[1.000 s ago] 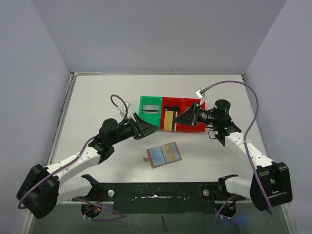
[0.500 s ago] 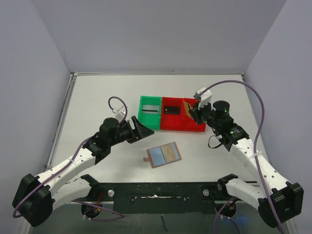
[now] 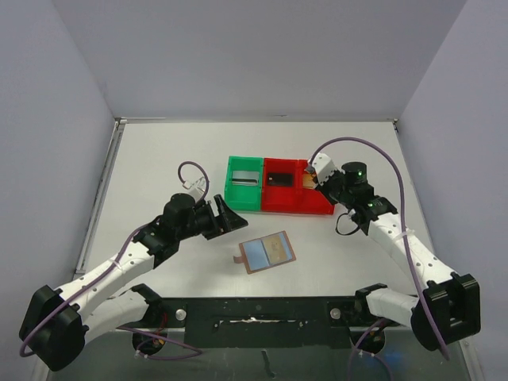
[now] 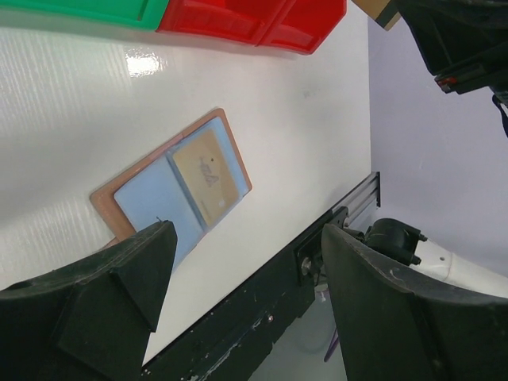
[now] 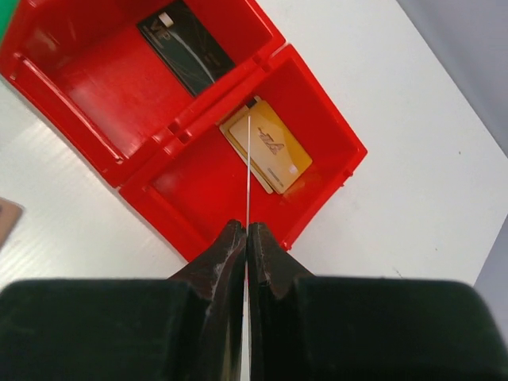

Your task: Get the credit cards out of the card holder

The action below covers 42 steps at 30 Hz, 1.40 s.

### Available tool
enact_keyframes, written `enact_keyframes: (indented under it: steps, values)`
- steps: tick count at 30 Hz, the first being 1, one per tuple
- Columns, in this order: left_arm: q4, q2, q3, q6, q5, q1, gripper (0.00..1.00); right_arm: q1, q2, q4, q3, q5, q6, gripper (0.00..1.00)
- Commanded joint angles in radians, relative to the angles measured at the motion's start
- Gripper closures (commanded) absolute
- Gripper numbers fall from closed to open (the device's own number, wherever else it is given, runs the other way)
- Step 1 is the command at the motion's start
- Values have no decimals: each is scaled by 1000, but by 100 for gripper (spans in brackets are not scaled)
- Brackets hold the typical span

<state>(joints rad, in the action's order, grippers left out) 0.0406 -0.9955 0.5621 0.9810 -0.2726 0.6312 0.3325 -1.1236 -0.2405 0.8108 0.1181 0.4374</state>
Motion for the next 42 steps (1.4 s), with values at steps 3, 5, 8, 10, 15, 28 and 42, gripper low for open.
enact_keyframes:
  steps: [3,5,8,10,15,28,42]
  values:
    - [4,23,51,-28,-5,-5,28,-82,-82,35,31,82,137,100]
    - [2,18,51,-28,-9,-6,28,-94,-107,42,39,107,177,100]
    - [3,8,54,-27,-17,-5,28,-103,-151,78,50,105,221,100]
    - [7,4,54,-25,-20,-7,28,-102,-194,81,71,104,253,100]
    - [15,15,49,-20,-18,-9,28,-101,-284,82,133,101,302,100]
    - [37,18,59,-23,-9,-12,27,-101,-444,130,211,86,445,100]
    - [41,21,51,-18,-4,-15,28,-97,-590,151,301,35,559,99]
